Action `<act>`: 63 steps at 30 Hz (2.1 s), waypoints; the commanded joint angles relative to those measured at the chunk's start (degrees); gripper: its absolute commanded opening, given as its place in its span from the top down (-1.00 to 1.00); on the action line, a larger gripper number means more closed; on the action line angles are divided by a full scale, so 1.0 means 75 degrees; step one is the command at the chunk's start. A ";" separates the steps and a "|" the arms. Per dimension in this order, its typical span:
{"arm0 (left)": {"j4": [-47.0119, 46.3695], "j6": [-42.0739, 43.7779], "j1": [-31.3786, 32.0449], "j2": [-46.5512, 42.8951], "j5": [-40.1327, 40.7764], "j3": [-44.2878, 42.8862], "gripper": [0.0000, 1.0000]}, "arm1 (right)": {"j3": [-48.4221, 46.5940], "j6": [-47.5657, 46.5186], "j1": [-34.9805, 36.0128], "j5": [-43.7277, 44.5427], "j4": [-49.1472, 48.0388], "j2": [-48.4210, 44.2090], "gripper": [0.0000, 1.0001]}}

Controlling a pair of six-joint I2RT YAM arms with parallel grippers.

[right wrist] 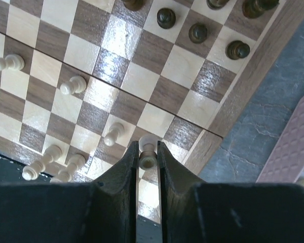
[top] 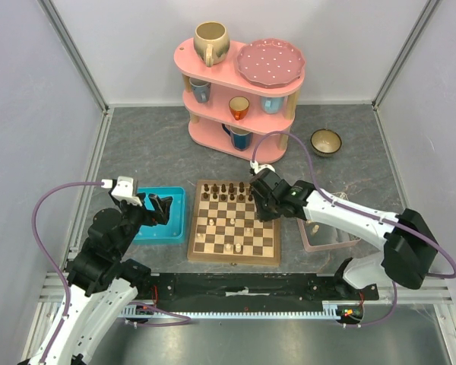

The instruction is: Set up the chess pieces on the board

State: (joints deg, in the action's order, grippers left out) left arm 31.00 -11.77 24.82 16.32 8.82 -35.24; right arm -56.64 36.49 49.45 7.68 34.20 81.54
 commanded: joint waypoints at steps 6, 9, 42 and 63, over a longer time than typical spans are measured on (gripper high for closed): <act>-0.0372 -0.0048 -0.0028 -0.0054 -0.0074 0.0000 -0.81 | 0.0450 0.0513 0.0577 0.0335 0.0796 -0.0711 0.87; -0.0384 -0.0048 -0.0028 -0.0054 -0.0098 0.0012 -0.81 | 0.0673 0.0771 0.0823 0.0463 0.0761 -0.0817 0.88; -0.0396 -0.0048 -0.0028 -0.0031 -0.0168 0.0035 -0.81 | 0.1201 0.1568 0.1985 0.0581 0.0890 -0.0571 0.90; -0.0396 -0.0036 -0.0028 -0.0078 -0.0168 0.0047 -0.81 | 0.1236 0.1627 0.2031 0.0546 0.0773 -0.0700 0.35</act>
State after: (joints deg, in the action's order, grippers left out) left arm 29.91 -11.75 24.82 16.32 8.38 -35.22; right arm -47.27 47.29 64.29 11.25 40.95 77.10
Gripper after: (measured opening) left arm 0.905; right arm 0.283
